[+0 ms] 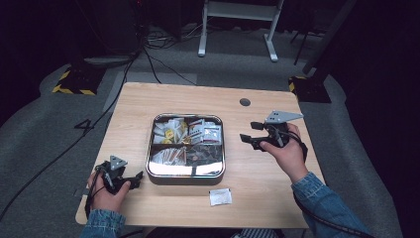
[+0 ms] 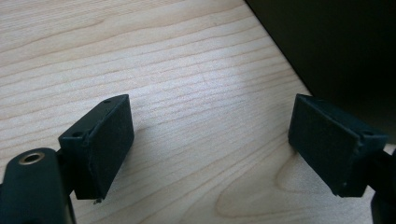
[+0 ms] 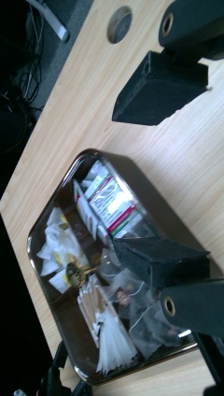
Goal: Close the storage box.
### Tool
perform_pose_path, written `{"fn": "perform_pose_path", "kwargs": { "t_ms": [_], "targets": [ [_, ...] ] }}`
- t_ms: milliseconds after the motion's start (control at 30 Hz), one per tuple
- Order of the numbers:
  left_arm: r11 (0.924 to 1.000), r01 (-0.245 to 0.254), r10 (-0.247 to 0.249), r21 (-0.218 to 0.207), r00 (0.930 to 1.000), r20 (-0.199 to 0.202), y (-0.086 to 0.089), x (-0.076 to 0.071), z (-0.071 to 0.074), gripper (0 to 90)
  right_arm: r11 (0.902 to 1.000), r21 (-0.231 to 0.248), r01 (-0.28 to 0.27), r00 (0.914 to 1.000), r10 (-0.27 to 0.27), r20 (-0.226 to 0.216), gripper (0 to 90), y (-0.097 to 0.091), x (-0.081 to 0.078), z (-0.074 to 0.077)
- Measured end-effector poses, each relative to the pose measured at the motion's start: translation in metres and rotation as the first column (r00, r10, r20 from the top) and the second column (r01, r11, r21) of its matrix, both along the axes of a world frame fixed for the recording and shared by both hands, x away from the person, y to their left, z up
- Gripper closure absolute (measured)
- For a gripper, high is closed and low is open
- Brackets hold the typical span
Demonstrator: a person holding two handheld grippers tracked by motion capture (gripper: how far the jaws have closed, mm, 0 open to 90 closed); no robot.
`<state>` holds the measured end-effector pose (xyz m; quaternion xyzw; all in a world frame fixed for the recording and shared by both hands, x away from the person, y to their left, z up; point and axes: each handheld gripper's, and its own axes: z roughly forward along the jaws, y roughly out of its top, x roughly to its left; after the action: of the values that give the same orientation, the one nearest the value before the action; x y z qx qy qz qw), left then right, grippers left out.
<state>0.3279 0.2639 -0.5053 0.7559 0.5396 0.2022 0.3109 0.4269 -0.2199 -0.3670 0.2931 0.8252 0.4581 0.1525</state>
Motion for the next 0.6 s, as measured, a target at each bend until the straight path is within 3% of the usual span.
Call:
{"fn": "perform_pose_path", "kwargs": {
  "t_ms": [300, 600],
  "targets": [
    [1.0000, 0.000, 0.000, 0.000, 1.0000, 0.000, 0.000, 0.000, 0.000, 14.6, 0.9992, -0.004, 0.039, 0.9989, -0.039, -0.027, 32.8, -0.029, -0.003, -0.017],
    [1.0000, 0.000, 0.000, 0.001, 1.0000, 0.000, 0.000, 0.000, 0.000, 14.6, 0.9975, -0.009, 0.069, 0.9975, -0.069, -0.012, 31.4, -0.054, -0.009, -0.039]
  ]
}}
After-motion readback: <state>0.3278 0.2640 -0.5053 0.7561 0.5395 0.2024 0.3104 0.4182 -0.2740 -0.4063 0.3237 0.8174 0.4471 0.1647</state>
